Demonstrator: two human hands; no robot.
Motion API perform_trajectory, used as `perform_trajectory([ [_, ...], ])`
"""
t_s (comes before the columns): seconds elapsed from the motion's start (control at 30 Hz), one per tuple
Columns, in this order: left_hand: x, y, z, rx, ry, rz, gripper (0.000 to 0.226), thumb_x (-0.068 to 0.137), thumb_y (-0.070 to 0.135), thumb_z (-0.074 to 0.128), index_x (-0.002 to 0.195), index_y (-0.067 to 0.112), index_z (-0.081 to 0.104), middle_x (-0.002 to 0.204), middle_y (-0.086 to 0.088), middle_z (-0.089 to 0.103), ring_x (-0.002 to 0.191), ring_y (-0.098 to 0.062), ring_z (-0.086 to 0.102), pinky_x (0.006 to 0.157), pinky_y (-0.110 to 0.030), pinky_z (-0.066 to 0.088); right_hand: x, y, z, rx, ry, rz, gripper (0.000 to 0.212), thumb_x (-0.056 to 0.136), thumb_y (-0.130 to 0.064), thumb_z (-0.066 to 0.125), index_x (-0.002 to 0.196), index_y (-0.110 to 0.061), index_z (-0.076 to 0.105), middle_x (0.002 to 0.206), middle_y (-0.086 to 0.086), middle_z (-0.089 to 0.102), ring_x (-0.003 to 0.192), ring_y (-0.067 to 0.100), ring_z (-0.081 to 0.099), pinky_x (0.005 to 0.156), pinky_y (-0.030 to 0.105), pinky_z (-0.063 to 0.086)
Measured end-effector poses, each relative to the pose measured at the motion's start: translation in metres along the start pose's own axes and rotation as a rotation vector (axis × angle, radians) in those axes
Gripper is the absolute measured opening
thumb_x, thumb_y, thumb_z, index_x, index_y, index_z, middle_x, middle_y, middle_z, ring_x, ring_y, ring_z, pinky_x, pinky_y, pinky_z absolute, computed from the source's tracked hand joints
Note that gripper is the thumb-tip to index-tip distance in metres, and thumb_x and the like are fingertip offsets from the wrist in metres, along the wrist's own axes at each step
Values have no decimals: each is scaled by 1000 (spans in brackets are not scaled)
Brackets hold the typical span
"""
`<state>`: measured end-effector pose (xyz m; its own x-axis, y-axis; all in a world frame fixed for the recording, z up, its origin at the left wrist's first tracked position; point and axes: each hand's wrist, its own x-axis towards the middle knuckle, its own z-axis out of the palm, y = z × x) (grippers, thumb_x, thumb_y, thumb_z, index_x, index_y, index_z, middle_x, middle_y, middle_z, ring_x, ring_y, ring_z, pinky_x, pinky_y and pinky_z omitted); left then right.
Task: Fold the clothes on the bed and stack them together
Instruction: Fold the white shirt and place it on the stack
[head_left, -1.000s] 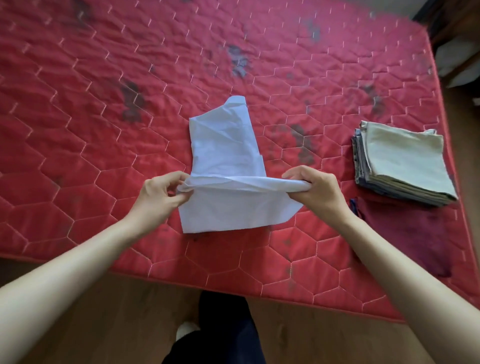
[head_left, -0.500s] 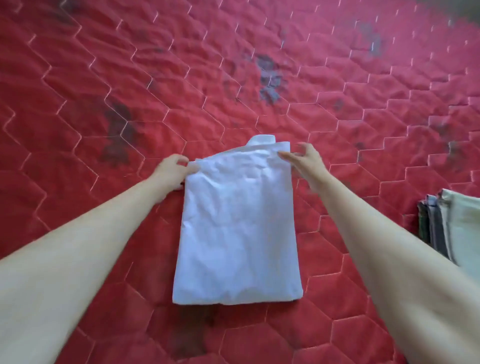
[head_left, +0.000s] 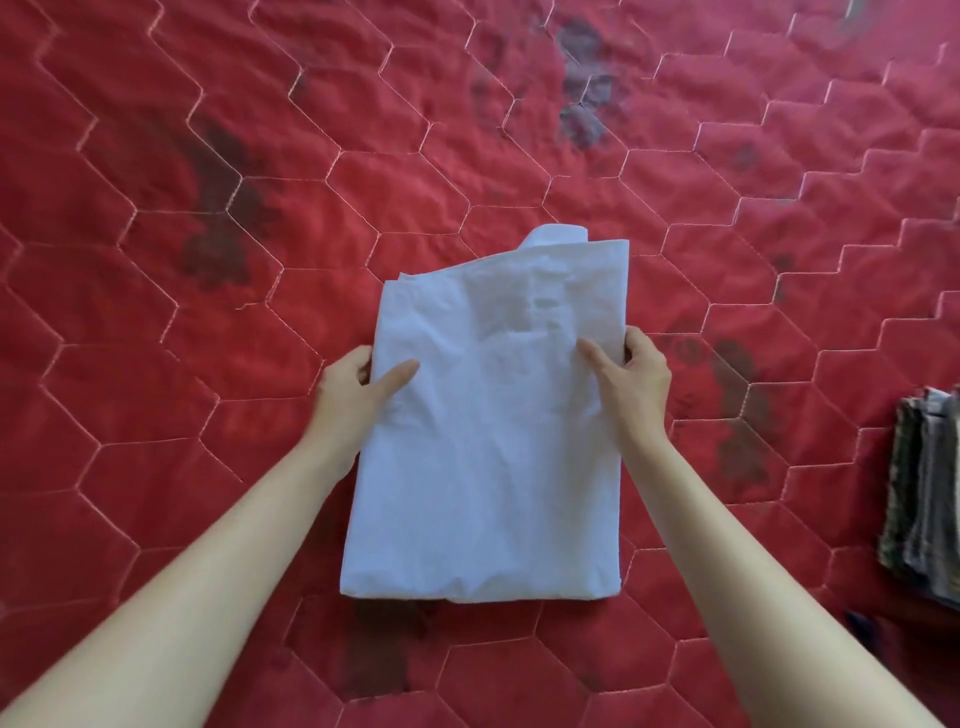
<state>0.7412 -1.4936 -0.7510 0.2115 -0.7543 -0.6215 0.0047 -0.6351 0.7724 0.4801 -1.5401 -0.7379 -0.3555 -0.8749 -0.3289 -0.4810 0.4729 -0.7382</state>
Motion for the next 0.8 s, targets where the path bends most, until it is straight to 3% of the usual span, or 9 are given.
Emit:
perform_trajectory([
  [0.07, 5, 8, 8, -39, 49, -2, 32, 81, 23, 77, 93, -3, 62, 89, -14, 70, 76, -20, 62, 71, -43, 53, 0, -6, 3, 54, -37, 17, 11, 80, -23, 73, 78, -18, 63, 80, 1, 68, 73, 16, 61, 72, 41, 52],
  [0.13, 7, 16, 15, -57, 96, 31, 31, 82, 17, 74, 90, -9, 60, 87, -23, 65, 74, -22, 55, 68, -48, 50, -1, -10, 4, 98, -23, 2, 12, 81, -18, 71, 79, -8, 64, 76, 7, 67, 70, 16, 57, 70, 44, 51],
  [0.3, 11, 39, 16, -180, 138, 157, 19, 82, 18, 75, 86, 1, 67, 84, -12, 66, 75, -21, 58, 67, -38, 50, 12, -28, 0, 228, 64, -117, 30, 77, -24, 70, 75, 2, 55, 66, 0, 51, 62, 12, 43, 56, 36, 38],
  [0.43, 35, 37, 13, -113, 209, 106, 13, 85, 11, 71, 89, 1, 64, 86, -14, 63, 76, -22, 56, 71, -39, 49, 38, -38, 13, 74, 16, -17, 23, 79, -20, 65, 77, 1, 57, 65, 0, 54, 63, 15, 46, 59, 38, 40],
  [0.5, 43, 29, 14, 32, 256, 98, 15, 85, 12, 70, 90, 0, 63, 81, -10, 59, 74, -19, 51, 69, -37, 45, 43, -37, 21, -37, -4, 2, 18, 81, -19, 62, 85, -2, 60, 75, 3, 60, 70, 21, 52, 66, 36, 43],
  [0.57, 44, 23, 14, 214, 327, 149, 14, 86, 17, 67, 94, 8, 62, 83, -4, 60, 77, -19, 53, 73, -39, 47, 41, -35, 24, -81, 28, -12, 22, 86, -21, 59, 105, -10, 62, 97, 2, 64, 90, 21, 59, 78, 33, 43],
  [0.67, 22, 19, 14, 436, 449, 307, 28, 88, 15, 56, 116, 12, 56, 112, -5, 59, 102, -25, 56, 87, -32, 43, 14, -33, 18, -155, 155, -178, 43, 93, -20, 56, 134, -9, 49, 127, 8, 53, 117, 22, 50, 95, 28, 38],
  [0.73, -10, 8, 17, 659, 468, 526, 38, 88, 8, 52, 126, 8, 53, 125, -11, 54, 116, -28, 50, 96, -32, 37, -26, -25, 15, -205, 213, -369, 41, 93, -11, 54, 133, -1, 50, 131, 15, 52, 123, 28, 48, 105, 33, 37],
  [0.8, -55, -18, 25, 859, 386, 736, 43, 88, 2, 50, 131, 3, 52, 135, -15, 52, 130, -32, 45, 108, -42, 35, -78, -7, 18, -276, 212, -512, 36, 93, -5, 52, 128, 1, 56, 132, 18, 54, 126, 32, 49, 108, 38, 37],
])
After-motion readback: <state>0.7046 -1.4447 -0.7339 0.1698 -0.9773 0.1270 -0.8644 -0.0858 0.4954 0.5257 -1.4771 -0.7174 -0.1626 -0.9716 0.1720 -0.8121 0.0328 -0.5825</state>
